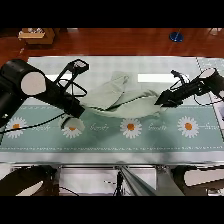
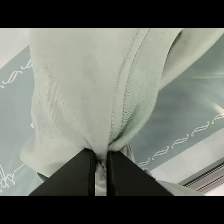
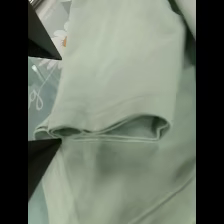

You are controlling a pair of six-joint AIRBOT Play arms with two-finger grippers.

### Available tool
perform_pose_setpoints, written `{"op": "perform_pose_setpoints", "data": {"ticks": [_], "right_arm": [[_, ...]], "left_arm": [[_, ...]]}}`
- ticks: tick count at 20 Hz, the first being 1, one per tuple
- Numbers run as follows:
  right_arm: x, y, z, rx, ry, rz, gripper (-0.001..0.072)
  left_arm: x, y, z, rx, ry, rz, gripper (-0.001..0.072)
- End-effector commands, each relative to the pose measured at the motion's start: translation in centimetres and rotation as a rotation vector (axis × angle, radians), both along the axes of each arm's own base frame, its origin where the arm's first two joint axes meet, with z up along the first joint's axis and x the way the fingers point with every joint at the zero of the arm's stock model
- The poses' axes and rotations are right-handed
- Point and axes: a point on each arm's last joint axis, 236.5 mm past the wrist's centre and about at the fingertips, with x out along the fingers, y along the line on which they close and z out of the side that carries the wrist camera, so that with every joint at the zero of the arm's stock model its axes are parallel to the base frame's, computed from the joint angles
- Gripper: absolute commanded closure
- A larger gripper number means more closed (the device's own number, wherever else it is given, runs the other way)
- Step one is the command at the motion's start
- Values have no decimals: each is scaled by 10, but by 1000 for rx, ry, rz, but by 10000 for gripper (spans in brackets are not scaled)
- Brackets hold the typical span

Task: Fold the shirts.

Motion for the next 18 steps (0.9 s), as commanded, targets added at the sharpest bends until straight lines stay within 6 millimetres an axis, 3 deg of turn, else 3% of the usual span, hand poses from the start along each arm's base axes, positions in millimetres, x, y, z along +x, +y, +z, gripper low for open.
{"op": "perform_pose_setpoints", "data": {"ticks": [1, 4, 6, 7, 8, 10, 12, 13, 15, 17, 18], "right_arm": [[-8, 7, -2, -7, 25, 31, 182], [-1, 13, -8, -46, -12, 48, 311], [4, 20, -12, -69, -43, 62, 441], [5, 24, -14, -81, -53, 75, 533], [5, 25, -16, -96, -59, 89, 703], [6, 24, -16, -102, -65, 90, 697], [8, 21, -2, -91, -87, 73, 697], [13, 20, 13, -72, -126, 50, 698], [34, 16, 61, -29, -266, -25, 698], [57, 10, 135, 6, -462, -99, 697], [65, 8, 183, 21, -590, -130, 698]], "left_arm": [[0, 0, 1, -1, -2, 1, 674], [0, 0, 1, -1, -2, 0, 674], [4, -2, 2, -9, -16, 1, 674], [5, -3, 2, -13, -22, 1, 674], [5, -3, 2, -14, -24, 1, 674], [7, -1, 2, -5, -31, 2, 674], [11, 5, 7, 13, -56, 5, 674], [17, 6, 16, 14, -87, 8, 674], [35, 8, 57, -4, -205, 20, 674], [54, 8, 119, -55, -361, 40, 674], [59, 6, 156, -103, -442, 47, 674]]}}
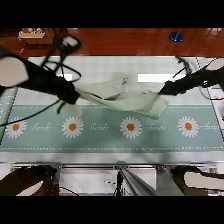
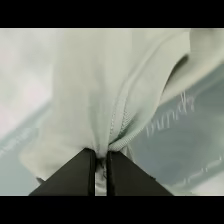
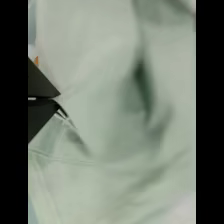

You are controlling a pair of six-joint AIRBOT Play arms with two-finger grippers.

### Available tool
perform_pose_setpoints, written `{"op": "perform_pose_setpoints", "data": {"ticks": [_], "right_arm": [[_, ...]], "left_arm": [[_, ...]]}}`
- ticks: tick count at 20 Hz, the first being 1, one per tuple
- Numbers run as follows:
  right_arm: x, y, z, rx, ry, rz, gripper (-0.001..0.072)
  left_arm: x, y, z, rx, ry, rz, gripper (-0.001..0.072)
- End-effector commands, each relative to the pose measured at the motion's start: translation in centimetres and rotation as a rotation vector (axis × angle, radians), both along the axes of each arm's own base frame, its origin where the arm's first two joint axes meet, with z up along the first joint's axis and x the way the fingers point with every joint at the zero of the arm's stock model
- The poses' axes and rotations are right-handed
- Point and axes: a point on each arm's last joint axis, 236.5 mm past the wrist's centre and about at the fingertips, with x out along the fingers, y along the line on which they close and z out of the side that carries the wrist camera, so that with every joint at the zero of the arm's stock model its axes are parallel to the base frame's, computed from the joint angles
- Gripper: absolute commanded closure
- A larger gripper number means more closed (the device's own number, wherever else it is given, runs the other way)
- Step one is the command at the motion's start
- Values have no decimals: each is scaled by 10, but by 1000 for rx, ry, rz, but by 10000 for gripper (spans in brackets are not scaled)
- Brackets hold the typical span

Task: Fold the shirts.

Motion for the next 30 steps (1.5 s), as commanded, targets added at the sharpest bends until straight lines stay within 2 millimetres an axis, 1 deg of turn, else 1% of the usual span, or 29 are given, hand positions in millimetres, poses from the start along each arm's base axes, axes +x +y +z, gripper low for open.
{"op": "perform_pose_setpoints", "data": {"ticks": [1, 2, 3, 4, 5, 6, 7, 8, 9, 10, 11, 12, 13, 14, 15, 16, 17, 18, 19, 20, 22, 23, 24, 26, 27, 28, 30], "right_arm": [[22, -4, 139, 71, -365, -89, 698], [21, -5, 193, 71, -508, -106, 698], [15, -5, 244, 56, -641, -121, 698], [2, -5, 297, 33, -788, -134, 698], [-15, -5, 348, 17, -927, -157, 698], [-33, -7, 391, 3, -1040, -195, 698], [-53, -10, 428, -15, -1140, -237, 698], [-76, -15, 462, -37, -1234, -284, 698], [-100, -21, 489, -67, -1311, -329, 698], [-120, -25, 507, -93, -1360, -363, 698], [-141, -28, 519, -123, -1395, -393, 698], [-158, -30, 525, -143, -1407, -412, 698], [-173, -29, 526, -153, -1406, -419, 698], [-188, -26, 523, -158, -1390, -422, 698], [-199, -23, 514, -158, -1352, -417, 698], [-208, -19, 501, -157, -1298, -409, 698], [-216, -16, 485, -165, -1233, -398, 698], [-222, -15, 470, -176, -1171, -388, 698], [-227, -13, 455, -188, -1110, -371, 698], [-231, -11, 439, -202, -1043, -352, 698], [-238, -11, 406, -243, -909, -306, 698], [-241, -13, 385, -272, -814, -280, 698], [-243, -19, 364, -304, -713, -262, 698], [-231, -17, 350, -288, -662, -232, 698], [-221, -19, 337, -282, -610, -227, 698], [-210, -22, 321, -278, -550, -216, 698], [-186, -30, 275, -291, -402, -162, 698]], "left_arm": [[19, 4, 107, -103, -256, 27, 674], [18, 5, 144, -151, -334, 31, 674], [15, 9, 176, -190, -404, 36, 674], [9, 13, 208, -233, -474, 41, 674], [1, 18, 235, -270, -533, 42, 675], [-10, 25, 260, -308, -593, 44, 675], [-21, 32, 280, -337, -639, 45, 675], [-35, 40, 296, -364, -681, 46, 675], [-50, 49, 307, -386, -715, 47, 675], [-65, 58, 318, -419, -740, 59, 675], [-81, 68, 328, -468, -759, 82, 675], [-97, 77, 337, -519, -777, 104, 675], [-114, 84, 345, -575, -787, 116, 675], [-132, 88, 352, -634, -792, 114, 675], [-150, 89, 358, -690, -792, 95, 675], [-167, 88, 361, -737, -781, 70, 675], [-182, 86, 359, -777, -750, 55, 675], [-192, 86, 352, -798, -700, 59, 675], [-197, 84, 337, -793, -629, 74, 676], [-199, 82, 315, -761, -532, 98, 675], [-197, 74, 261, -671, -320, 146, 675], [-197, 64, 234, -624, -215, 145, 675], [-195, 53, 213, -595, -132, 134, 675], [-185, 32, 172, -547, -2, 120, 675], [-175, 24, 152, -525, 42, 130, 674], [-166, 18, 132, -496, 68, 125, 675], [-144, 4, 100, -474, 91, 122, 673]]}}
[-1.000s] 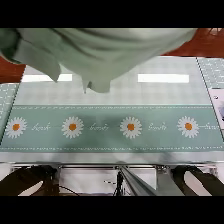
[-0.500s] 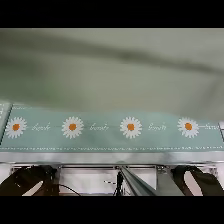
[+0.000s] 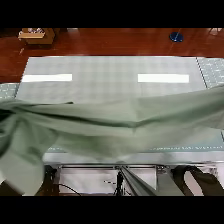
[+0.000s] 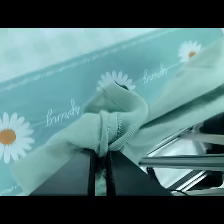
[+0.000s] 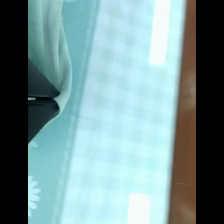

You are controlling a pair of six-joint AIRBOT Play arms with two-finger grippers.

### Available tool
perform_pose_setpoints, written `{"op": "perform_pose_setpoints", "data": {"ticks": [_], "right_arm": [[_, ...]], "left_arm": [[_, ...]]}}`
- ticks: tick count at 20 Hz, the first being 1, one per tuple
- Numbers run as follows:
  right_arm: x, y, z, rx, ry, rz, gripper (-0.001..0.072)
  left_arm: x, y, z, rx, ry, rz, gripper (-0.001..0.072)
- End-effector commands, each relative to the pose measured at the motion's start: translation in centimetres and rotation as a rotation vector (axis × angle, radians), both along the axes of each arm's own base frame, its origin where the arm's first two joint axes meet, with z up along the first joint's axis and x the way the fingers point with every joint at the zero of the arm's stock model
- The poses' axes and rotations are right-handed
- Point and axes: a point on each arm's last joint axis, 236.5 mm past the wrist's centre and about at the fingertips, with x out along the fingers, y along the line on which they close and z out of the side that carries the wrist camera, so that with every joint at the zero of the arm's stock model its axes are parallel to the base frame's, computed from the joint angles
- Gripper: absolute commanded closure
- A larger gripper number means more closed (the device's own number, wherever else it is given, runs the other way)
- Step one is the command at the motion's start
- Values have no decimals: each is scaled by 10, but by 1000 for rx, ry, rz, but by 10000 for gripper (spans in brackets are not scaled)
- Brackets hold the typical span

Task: Fold the shirts.

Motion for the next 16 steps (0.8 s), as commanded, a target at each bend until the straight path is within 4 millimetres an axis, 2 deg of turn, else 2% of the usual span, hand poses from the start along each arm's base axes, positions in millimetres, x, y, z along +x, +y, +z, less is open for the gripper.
{"op": "perform_pose_setpoints", "data": {"ticks": [1, 3, 5, 6, 9, 10, 12, 13, 14, 15, 16], "right_arm": [[26, -12, -83, -15, 293, 55, 698], [57, -30, -140, -27, 426, 34, 698], [102, -46, -181, -14, 449, -26, 698], [126, -51, -194, 0, 438, -47, 698], [187, -66, -217, 24, 367, -105, 698], [201, -69, -225, 33, 357, -122, 697], [215, -67, -243, 71, 380, -125, 696], [218, -66, -252, 80, 399, -123, 693], [220, -66, -260, 79, 416, -116, 613], [221, -67, -264, 58, 418, -89, 403], [222, -71, -265, 26, 406, -72, 279]], "left_arm": [[29, -27, -64, 32, 83, -37, 674], [62, -45, -87, 4, 45, -19, 674], [100, -63, -103, -30, -35, -5, 674], [118, -71, -109, -44, -75, 2, 674], [176, -95, -126, -51, -199, 5, 669], [193, -102, -133, -46, -229, 6, 607], [218, -111, -158, -35, -224, 24, 296], [225, -113, -175, -16, -197, 29, 198], [229, -110, -189, 4, -166, 36, 165], [233, -102, -201, 33, -139, 46, 165], [235, -89, -208, 73, -124, 57, 165]]}}
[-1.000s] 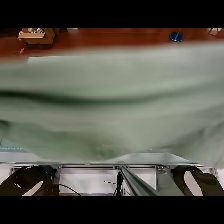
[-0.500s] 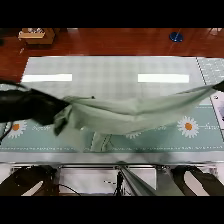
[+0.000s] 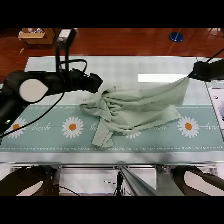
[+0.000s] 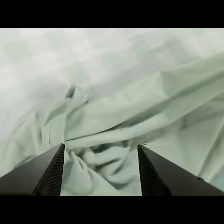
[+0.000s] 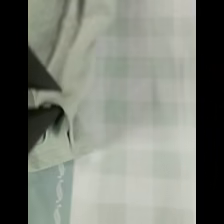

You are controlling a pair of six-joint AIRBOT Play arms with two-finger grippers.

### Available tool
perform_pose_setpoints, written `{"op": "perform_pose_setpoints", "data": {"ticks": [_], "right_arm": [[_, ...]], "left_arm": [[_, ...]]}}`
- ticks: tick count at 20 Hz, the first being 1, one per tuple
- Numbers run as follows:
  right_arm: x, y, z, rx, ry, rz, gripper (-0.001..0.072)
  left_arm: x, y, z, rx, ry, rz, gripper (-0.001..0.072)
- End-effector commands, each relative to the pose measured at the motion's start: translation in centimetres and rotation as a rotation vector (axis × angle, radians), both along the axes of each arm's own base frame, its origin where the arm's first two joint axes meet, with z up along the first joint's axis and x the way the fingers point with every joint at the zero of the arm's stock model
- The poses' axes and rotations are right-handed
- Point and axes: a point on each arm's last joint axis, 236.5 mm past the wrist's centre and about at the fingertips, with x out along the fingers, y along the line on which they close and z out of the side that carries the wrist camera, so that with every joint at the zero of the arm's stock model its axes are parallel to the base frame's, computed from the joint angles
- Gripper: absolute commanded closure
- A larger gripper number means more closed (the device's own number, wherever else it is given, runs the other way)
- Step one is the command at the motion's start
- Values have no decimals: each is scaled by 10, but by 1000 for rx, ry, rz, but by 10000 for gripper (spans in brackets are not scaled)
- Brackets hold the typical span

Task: Fold the shirts.

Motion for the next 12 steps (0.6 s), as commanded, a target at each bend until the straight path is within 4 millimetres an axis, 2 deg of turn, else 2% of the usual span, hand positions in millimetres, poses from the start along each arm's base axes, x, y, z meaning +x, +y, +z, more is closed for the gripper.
{"op": "perform_pose_setpoints", "data": {"ticks": [1, 3, 4, 6, 7, 9, 11, 12], "right_arm": [[16, -12, -12, -52, -32, 29, 231], [21, -30, 3, -69, -95, -30, 228], [19, -44, 7, -97, -103, -52, 228], [1, -80, -4, -168, -34, -97, 228], [-10, -96, -13, -190, 19, -119, 229], [-27, -117, -31, -160, 107, -169, 229], [-34, -125, -44, -94, 157, -204, 228], [-35, -127, -48, -70, 166, -214, 229]], "left_arm": [[20, 31, -32, 107, 35, 45, 165], [5, 77, -49, 200, 166, 89, 165], [-13, 98, -60, 239, 272, 105, 166], [-58, 132, -85, 324, 508, 108, 166], [-79, 138, -94, 350, 585, 65, 166], [-107, 123, -109, 302, 670, -49, 166], [-128, 99, -124, 200, 736, -114, 154], [-135, 88, -133, 144, 761, -124, 42]]}}
